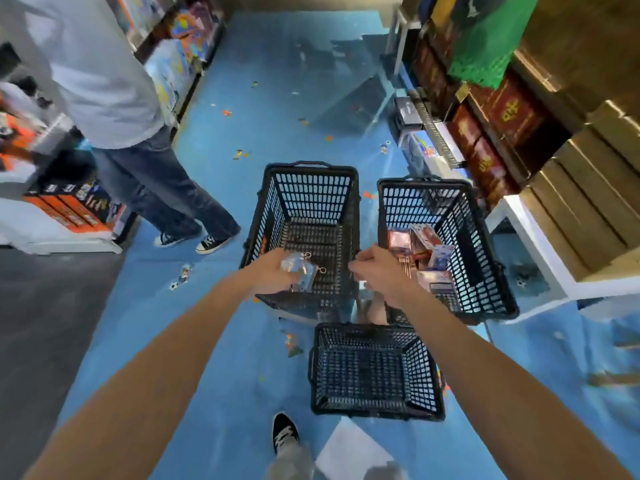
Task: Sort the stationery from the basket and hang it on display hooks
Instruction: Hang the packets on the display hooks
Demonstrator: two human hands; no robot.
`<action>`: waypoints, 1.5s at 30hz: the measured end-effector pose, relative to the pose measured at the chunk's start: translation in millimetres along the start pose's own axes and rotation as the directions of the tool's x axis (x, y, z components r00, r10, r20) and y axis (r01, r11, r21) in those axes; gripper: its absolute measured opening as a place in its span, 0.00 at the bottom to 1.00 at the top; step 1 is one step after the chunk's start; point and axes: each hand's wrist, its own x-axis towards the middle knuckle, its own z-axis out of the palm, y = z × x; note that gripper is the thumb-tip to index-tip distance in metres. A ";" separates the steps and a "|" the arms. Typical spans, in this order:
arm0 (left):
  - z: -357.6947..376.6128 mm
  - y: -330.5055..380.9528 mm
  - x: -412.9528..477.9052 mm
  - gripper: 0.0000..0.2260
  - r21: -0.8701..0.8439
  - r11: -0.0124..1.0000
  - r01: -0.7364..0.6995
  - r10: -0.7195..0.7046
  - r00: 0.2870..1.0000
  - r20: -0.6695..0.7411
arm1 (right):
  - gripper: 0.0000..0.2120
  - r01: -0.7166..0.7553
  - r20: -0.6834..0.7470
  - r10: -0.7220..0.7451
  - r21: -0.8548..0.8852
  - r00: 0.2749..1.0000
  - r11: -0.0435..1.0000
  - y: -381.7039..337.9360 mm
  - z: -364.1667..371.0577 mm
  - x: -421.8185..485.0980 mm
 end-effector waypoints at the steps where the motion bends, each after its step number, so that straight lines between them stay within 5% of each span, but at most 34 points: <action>1: -8.5 -10.7 9.6 0.04 -0.012 1.000 -0.009 0.009 1.000 0.007 | 0.14 -0.030 -0.004 0.030 0.005 1.000 1.000 -0.8 14.9 9.1; 2: -16.1 -22.8 21.1 0.09 -0.031 0.999 0.013 -0.012 0.999 0.038 | 0.15 -0.058 -0.002 0.058 -0.004 0.998 0.998 -0.6 29.3 17.3; 6: -33.6 -50.9 64.0 0.05 -0.077 0.995 0.061 -0.054 0.995 0.087 | 0.15 -0.155 -0.007 0.155 0.026 0.988 0.988 7.0 67.0 58.6; 9: -30.5 -55.5 86.9 0.16 -0.109 0.992 0.058 -0.045 0.991 0.123 | 0.14 -0.201 -0.024 0.203 0.051 0.979 0.978 8.4 82.8 85.3; 13: -21.2 -67.9 120.1 0.06 -0.124 0.984 0.126 -0.108 0.984 0.143 | 0.12 -0.288 0.009 0.288 0.055 0.958 0.956 13.0 96.3 118.4; 18: -14.7 -76.1 173.8 0.16 -0.193 0.961 0.199 -0.164 0.969 0.182 | 0.12 -0.366 0.045 0.363 0.066 0.931 0.928 26.9 118.9 186.2; 22: -1.3 -90.3 232.5 0.07 -0.199 0.936 0.291 -0.254 0.948 0.190 | 0.08 -0.408 0.082 0.403 0.053 0.912 0.912 51.2 138.1 245.6; 24: 14.0 -105.5 266.6 0.05 -0.198 0.928 0.316 -0.283 0.943 0.176 | 0.15 -0.410 0.081 0.409 -0.001 0.909 0.912 68.7 148.7 272.9; 26: 38.2 -134.0 305.4 0.13 -0.195 0.912 0.361 -0.334 0.929 0.158 | 0.14 -0.447 0.083 0.448 -0.039 0.890 0.894 84.6 157.8 296.1; 30: 66.0 -153.0 335.7 0.08 -0.170 0.887 0.430 -0.405 0.900 0.161 | 0.09 -0.501 0.066 0.501 -0.011 0.863 0.865 113.7 174.9 324.9; 34: 114.7 -208.3 370.4 0.29 -0.109 0.861 0.497 -0.472 0.860 0.195 | 0.05 -0.532 0.054 0.530 0.051 0.846 0.845 126.6 189.0 335.9; 39: 95.2 -180.0 363.4 0.12 -0.176 0.827 0.534 -0.528 0.845 0.087 | 0.03 -0.507 0.034 0.506 0.048 0.862 0.861 129.1 201.0 346.8; 45: 100.1 -182.5 366.7 0.19 -0.089 0.830 0.550 -0.550 0.835 0.031 | 0.12 -0.553 0.017 0.553 0.038 0.833 0.832 130.3 214.7 351.3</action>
